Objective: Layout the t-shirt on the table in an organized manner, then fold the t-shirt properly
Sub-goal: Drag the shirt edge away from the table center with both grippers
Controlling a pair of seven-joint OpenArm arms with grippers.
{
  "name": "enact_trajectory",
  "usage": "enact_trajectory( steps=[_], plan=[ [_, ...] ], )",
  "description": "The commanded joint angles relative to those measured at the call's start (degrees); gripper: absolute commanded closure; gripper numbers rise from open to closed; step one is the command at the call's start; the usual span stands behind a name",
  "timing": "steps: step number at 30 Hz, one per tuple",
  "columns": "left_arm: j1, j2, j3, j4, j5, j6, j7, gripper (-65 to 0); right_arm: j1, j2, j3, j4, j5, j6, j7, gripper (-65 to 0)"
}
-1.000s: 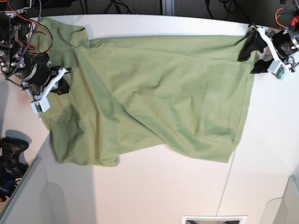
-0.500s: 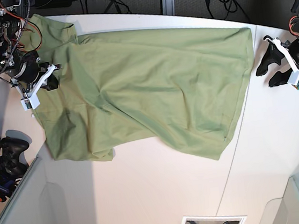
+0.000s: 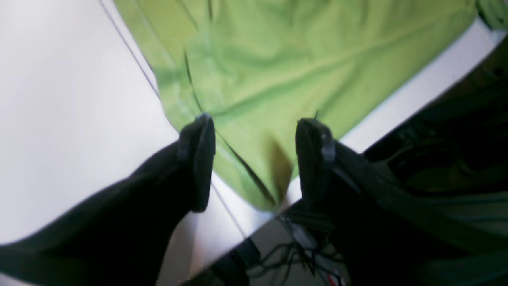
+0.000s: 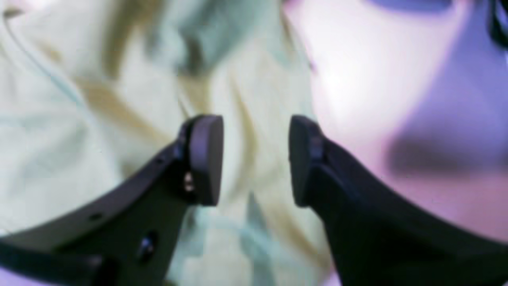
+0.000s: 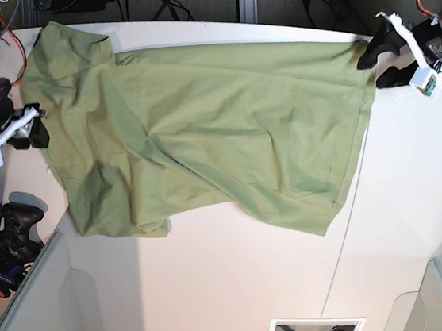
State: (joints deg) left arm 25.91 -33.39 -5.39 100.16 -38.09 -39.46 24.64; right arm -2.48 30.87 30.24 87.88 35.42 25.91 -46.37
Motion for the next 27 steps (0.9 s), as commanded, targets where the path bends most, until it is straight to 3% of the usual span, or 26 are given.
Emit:
enact_trajectory(
  steps=[1, 7, 16, 27],
  plan=[
    [0.2, -0.8, -1.4, 0.9, -1.5, -0.5, -1.2, -35.9, -0.9, 1.3, 1.9, 0.9, 1.8, 0.0, 1.1, -27.4],
    [4.7, 1.4, -7.4, 0.9, -3.8, -0.5, -0.9, -35.9, -11.1, 1.1, 8.8, 0.9, 4.3, 0.0, 1.1, -27.4],
    [8.9, 5.2, -9.3, 0.9, -5.4, -0.5, -0.6, -36.0, -21.2, -3.3, 13.2, 0.9, 5.2, 0.0, 1.2, -27.4],
    [8.7, 8.0, -9.3, 0.9, -5.3, -0.5, -0.6, -36.0, -21.7, -10.0, 13.2, 0.9, 4.4, 0.0, 2.6, -27.4]
  ],
)
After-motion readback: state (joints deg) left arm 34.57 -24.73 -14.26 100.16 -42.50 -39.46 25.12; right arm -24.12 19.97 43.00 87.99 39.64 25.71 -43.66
